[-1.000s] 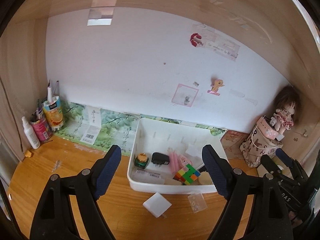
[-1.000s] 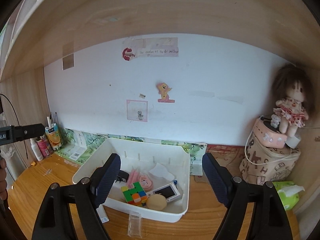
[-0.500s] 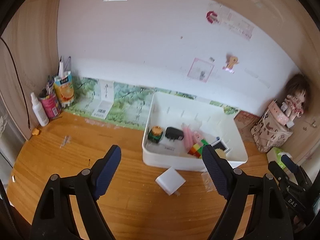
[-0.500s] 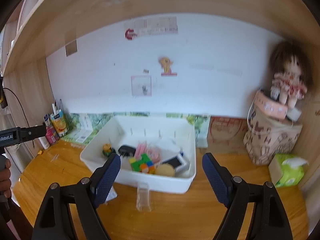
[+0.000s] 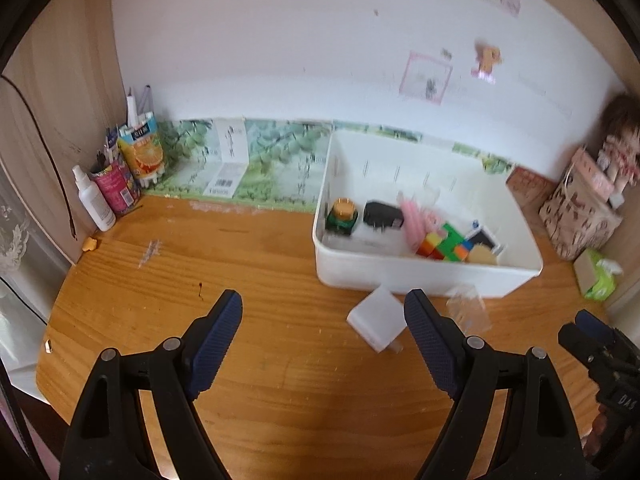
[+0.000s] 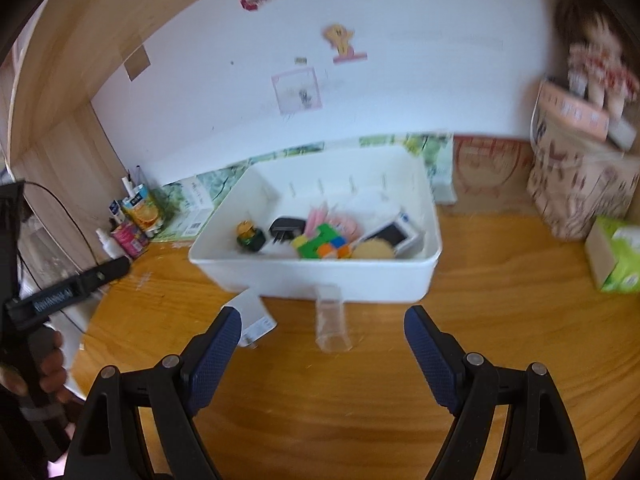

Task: Organize rigid objects
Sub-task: 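Withdraw both open tools from the bin toward the white charger and clear cup, then grasp the white square charger with the left tool while the right grasps the clear cup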

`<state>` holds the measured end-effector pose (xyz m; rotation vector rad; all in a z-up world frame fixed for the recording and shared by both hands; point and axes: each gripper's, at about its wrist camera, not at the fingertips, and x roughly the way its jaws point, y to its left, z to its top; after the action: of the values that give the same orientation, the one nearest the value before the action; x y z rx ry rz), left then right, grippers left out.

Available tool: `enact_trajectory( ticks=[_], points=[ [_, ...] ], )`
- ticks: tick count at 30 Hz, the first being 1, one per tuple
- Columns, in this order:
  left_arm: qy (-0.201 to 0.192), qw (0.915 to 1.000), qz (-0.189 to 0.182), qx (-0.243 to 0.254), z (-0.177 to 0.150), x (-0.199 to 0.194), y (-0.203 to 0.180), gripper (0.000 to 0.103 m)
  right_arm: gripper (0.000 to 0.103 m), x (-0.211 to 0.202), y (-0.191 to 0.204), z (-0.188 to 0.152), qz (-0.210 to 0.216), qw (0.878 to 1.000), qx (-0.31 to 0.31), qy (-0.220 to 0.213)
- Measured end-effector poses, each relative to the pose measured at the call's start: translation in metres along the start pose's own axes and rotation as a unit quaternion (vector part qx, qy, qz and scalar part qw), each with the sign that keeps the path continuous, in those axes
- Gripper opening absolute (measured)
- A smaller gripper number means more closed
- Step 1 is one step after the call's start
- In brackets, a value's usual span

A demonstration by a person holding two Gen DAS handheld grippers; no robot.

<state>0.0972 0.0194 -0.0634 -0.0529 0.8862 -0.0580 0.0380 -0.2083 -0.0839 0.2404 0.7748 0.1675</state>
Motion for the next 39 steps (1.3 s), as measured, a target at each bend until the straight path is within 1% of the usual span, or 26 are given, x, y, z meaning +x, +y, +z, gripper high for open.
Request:
enact_trajectory(
  ticks=[3, 5, 7, 11, 14, 17, 23, 29, 32, 34, 37, 39],
  points=[
    [0.022, 0.9996, 0.002, 0.019, -0.003, 0.010, -0.006, 0.085, 0.084, 0.009, -0.004, -0.004, 0.019, 0.999, 0.023, 0.024],
    [0.038, 0.9989, 0.000, 0.029, -0.005, 0.017, -0.011, 0.085, 0.084, 0.018, -0.004, -0.007, 0.027, 0.998, 0.032, 0.047],
    [0.053, 0.9978, -0.003, 0.039, -0.007, 0.026, -0.016, 0.085, 0.084, 0.027, -0.005, -0.009, 0.030, 0.997, 0.035, 0.069],
    [0.079, 0.9952, -0.002, 0.058, -0.008, 0.041, -0.027, 0.085, 0.084, 0.040, -0.008, -0.012, 0.031, 0.993, 0.054, 0.095],
    [0.098, 0.9926, -0.006, 0.072, -0.008, 0.055, -0.036, 0.085, 0.084, 0.051, -0.012, -0.013, 0.030, 0.991, 0.069, 0.114],
    [0.126, 0.9884, -0.013, 0.084, -0.009, 0.072, -0.045, 0.085, 0.084, 0.063, -0.016, -0.012, 0.026, 0.988, 0.081, 0.131],
    [0.165, 0.9815, -0.021, 0.095, -0.009, 0.099, -0.056, 0.085, 0.084, 0.091, -0.024, -0.012, 0.004, 0.981, 0.082, 0.178],
    [0.191, 0.9764, -0.031, 0.097, -0.009, 0.120, -0.063, 0.085, 0.084, 0.111, -0.028, -0.013, -0.004, 0.976, 0.080, 0.203],
    [0.195, 0.9758, -0.029, 0.096, -0.008, 0.128, -0.065, 0.085, 0.084, 0.120, -0.027, -0.014, -0.003, 0.974, 0.074, 0.215],
    [0.197, 0.9755, -0.030, 0.094, -0.008, 0.132, -0.064, 0.085, 0.079, 0.124, -0.027, -0.014, 0.001, 0.973, 0.072, 0.220],
    [0.203, 0.9742, -0.033, 0.092, -0.007, 0.138, -0.066, 0.085, 0.076, 0.129, -0.028, -0.014, 0.002, 0.972, 0.071, 0.226],
    [0.208, 0.9731, -0.034, 0.094, -0.007, 0.143, -0.068, 0.085, 0.072, 0.132, -0.029, -0.014, 0.003, 0.971, 0.071, 0.227]
  ],
)
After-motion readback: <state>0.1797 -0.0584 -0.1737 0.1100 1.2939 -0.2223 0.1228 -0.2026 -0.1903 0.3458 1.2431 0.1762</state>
